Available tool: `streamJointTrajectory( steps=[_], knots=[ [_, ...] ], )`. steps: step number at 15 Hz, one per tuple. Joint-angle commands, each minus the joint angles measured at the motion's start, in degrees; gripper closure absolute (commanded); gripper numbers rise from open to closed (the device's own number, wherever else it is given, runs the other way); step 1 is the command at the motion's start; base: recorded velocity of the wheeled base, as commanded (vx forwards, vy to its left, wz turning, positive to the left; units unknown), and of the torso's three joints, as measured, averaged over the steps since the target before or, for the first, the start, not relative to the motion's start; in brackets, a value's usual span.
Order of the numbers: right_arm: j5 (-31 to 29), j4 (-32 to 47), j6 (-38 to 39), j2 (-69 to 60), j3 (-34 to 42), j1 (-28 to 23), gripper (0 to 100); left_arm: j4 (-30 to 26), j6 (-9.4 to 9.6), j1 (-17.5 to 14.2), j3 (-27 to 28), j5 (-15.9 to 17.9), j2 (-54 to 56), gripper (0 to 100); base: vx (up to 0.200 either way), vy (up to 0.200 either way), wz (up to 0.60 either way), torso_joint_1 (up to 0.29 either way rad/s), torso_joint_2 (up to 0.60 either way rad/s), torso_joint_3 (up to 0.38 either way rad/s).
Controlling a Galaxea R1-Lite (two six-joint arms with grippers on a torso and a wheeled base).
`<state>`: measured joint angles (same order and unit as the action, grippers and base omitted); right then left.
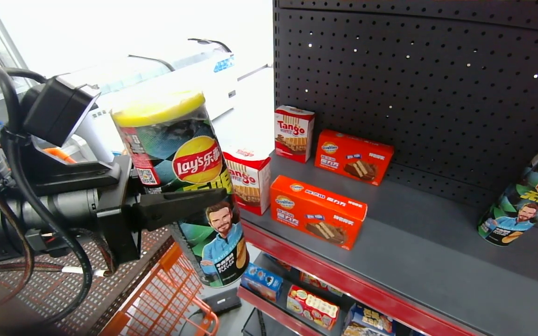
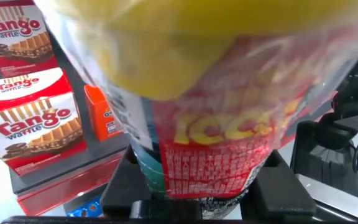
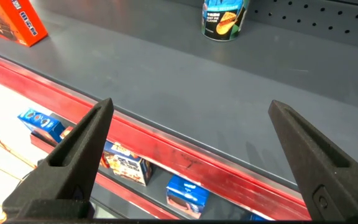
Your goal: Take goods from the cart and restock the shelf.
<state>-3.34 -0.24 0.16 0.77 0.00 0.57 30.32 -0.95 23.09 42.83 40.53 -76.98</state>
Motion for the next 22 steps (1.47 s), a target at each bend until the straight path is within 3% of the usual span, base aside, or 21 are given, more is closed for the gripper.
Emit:
streamJointTrajectory(
  steps=[1, 10, 22],
  knots=[
    [0.00, -0.02, 0.02, 0.02, 0.00, 0.04, 0, 0.09, -0.02, 0.38, 0.07, -0.02, -0.54, 100, 0.000, 0.000, 0.00, 0.000, 0.00, 0.000],
    [0.00, -0.02, 0.02, 0.02, 0.00, -0.05, 0, 0.00, -0.02, 0.38, 1.82, -0.02, -1.59, 100, 0.000, 0.000, 0.00, 0.000, 0.00, 0.000],
    [0.00, -0.02, 0.02, 0.02, 0.00, -0.05, 0, 0.00, -0.02, 0.29, 2.17, -0.02, -2.03, 100, 0.000, 0.000, -0.60, 0.002, 0.00, 0.003]
  ],
)
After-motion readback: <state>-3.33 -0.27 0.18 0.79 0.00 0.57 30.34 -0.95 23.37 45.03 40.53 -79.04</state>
